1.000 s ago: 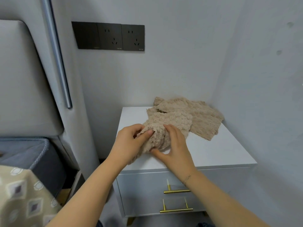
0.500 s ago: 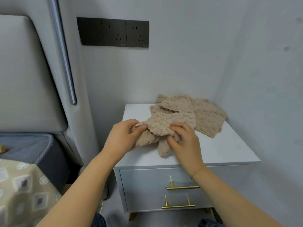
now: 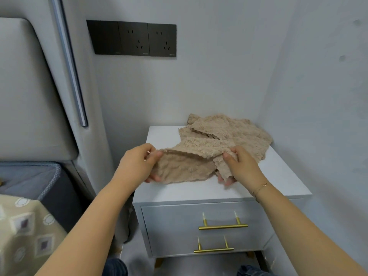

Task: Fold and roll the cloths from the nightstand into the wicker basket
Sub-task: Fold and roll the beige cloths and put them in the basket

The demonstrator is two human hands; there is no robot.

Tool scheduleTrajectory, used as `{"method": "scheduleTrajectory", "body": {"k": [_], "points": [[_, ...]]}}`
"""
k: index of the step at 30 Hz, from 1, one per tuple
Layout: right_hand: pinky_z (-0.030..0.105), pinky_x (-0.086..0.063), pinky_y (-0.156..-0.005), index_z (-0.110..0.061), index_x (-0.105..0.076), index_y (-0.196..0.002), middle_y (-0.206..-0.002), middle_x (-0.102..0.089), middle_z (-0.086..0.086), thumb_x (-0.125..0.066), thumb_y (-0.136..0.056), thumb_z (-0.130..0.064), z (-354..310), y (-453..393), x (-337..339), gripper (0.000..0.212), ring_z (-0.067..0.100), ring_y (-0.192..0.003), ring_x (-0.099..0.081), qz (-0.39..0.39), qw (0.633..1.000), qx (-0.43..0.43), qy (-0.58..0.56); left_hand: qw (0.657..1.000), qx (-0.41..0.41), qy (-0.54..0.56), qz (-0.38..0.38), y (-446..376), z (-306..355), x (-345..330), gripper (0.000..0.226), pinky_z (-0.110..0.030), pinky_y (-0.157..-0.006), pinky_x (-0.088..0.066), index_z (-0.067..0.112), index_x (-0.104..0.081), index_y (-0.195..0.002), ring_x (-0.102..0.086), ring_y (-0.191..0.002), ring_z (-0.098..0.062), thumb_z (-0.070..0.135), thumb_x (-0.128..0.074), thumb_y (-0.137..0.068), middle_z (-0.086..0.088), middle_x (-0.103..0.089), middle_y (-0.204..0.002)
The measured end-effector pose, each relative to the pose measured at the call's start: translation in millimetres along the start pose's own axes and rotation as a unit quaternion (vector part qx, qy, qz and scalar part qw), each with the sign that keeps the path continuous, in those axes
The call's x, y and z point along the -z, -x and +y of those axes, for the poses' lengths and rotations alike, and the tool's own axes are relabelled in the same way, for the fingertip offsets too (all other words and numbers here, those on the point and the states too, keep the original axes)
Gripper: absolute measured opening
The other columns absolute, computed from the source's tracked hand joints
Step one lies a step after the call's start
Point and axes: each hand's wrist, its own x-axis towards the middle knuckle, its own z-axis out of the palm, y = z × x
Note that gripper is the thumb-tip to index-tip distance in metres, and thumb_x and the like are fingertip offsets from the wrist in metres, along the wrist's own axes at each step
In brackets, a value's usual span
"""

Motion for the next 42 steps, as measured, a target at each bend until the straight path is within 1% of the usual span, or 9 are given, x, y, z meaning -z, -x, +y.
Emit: {"method": "scheduleTrajectory", "body": {"k": [4, 8, 11, 14, 20, 24, 27, 32, 42], "points": [[0.045, -0.053, -0.09, -0.008, -0.061, -0.112, -0.111, -0.066, 0.014, -0.061, -0.093, -0.015, -14.9, -14.0, 4.6, 0.02, 0.029, -0.103, -0.064, 0.077, 0.978, 0.053, -0.185, 0.972, -0.017, 0.209, 0.109, -14.5, 10.1, -9.6, 0.024, -0.049, -0.086, -0.056, 0.011, -0.063, -0.087, -0.071, -0.083, -0.028, 0.032, -0.058, -0.095, -0.014, -0.07, -0.09], [0.031, -0.051, -0.087, -0.011, -0.061, -0.115, -0.114, -0.065, 0.005, -0.056, -0.086, 0.012, -36.8, -16.4, 16.7, 0.037, 0.017, -0.102, -0.062, 0.039, 0.928, 0.081, -0.361, 0.936, -0.116, 0.242, 0.229, -17.3, 31.4, -10.8, 0.013, -0.026, -0.074, -0.047, 0.023, -0.06, -0.085, -0.055, -0.075, -0.012, 0.024, -0.057, -0.097, 0.006, -0.064, -0.083], [0.024, -0.054, -0.083, -0.013, -0.055, -0.121, -0.122, -0.061, 0.003, -0.032, -0.078, 0.029, -42.3, -5.4, 30.3, 0.064, 0.014, -0.107, -0.059, -0.014, 0.9, 0.102, -0.424, 0.92, -0.2, 0.226, 0.248, -4.8, 37.9, -7.3, 0.005, -0.015, -0.089, -0.046, 0.013, -0.061, -0.096, -0.061, -0.104, -0.001, 0.015, -0.056, -0.097, 0.011, -0.067, -0.113], [0.026, -0.054, -0.085, -0.016, -0.051, -0.128, -0.131, -0.058, 0.002, -0.043, -0.079, 0.025, -27.8, 9.9, 44.4, 0.064, 0.013, -0.117, -0.058, -0.078, 0.944, 0.162, -0.276, 0.934, -0.253, 0.108, 0.227, 9.3, 26.5, 0.9, 0.006, -0.017, -0.095, -0.044, 0.014, -0.061, -0.097, -0.059, -0.11, 0.0, 0.019, -0.058, -0.096, 0.012, -0.067, -0.116], [0.033, -0.051, -0.093, -0.03, -0.065, -0.11, -0.113, -0.067, -0.007, -0.061, -0.079, 0.015, 24.6, 33.4, 47.0, 0.054, 0.006, -0.101, -0.063, -0.102, 0.979, 0.156, 0.08, 0.983, -0.168, -0.051, 0.058, 43.4, -3.4, 17.3, 0.011, -0.022, -0.064, -0.046, 0.025, -0.065, -0.085, -0.061, -0.064, -0.008, 0.035, -0.064, -0.09, 0.009, -0.07, -0.068], [0.036, -0.052, -0.082, -0.022, -0.071, -0.1, -0.096, -0.072, 0.003, -0.066, -0.08, 0.008, 35.9, 47.7, 55.3, 0.036, 0.019, -0.086, -0.063, -0.127, 0.982, 0.122, 0.07, 0.99, -0.093, -0.075, -0.072, 55.4, -16.1, 18.5, 0.021, -0.023, -0.06, -0.046, 0.023, -0.065, -0.08, -0.061, -0.052, -0.011, 0.043, -0.066, -0.086, 0.002, -0.068, -0.057], [0.017, -0.05, -0.068, -0.015, -0.071, -0.099, -0.094, -0.071, 0.01, -0.062, -0.086, 0.004, 36.1, 56.0, 60.0, 0.024, 0.004, -0.077, -0.061, -0.13, 0.988, 0.086, 0.003, 0.99, -0.067, -0.033, -0.116, 52.1, -20.7, 20.2, 0.028, -0.026, -0.065, -0.045, 0.024, -0.071, -0.078, -0.054, -0.057, -0.01, 0.052, -0.068, -0.078, -0.009, -0.065, -0.062], [0.005, -0.042, -0.061, -0.016, -0.066, -0.107, -0.068, -0.068, -0.009, -0.059, -0.093, -0.012, 36.6, 47.7, 52.7, 0.016, -0.007, -0.062, -0.058, -0.051, 0.997, 0.023, -0.051, 0.989, -0.017, 0.097, -0.109, 39.1, -11.5, 12.8, 0.034, -0.029, -0.075, -0.044, 0.014, -0.071, -0.082, -0.055, -0.07, -0.016, 0.048, -0.068, -0.083, -0.023, -0.064, -0.08], [0.03, -0.04, -0.07, -0.024, -0.047, -0.118, -0.104, -0.055, -0.005, -0.06, -0.085, -0.053, 44.7, 37.9, 32.5, 0.046, 0.012, -0.086, -0.054, 0.102, 0.977, 0.025, 0.186, 0.978, 0.159, 0.136, 0.01, 1.8, -20.8, -21.6, 0.037, -0.041, -0.078, -0.056, 0.01, -0.062, -0.111, -0.065, -0.086, -0.024, 0.041, -0.063, -0.091, -0.011, -0.068, -0.103]]}}
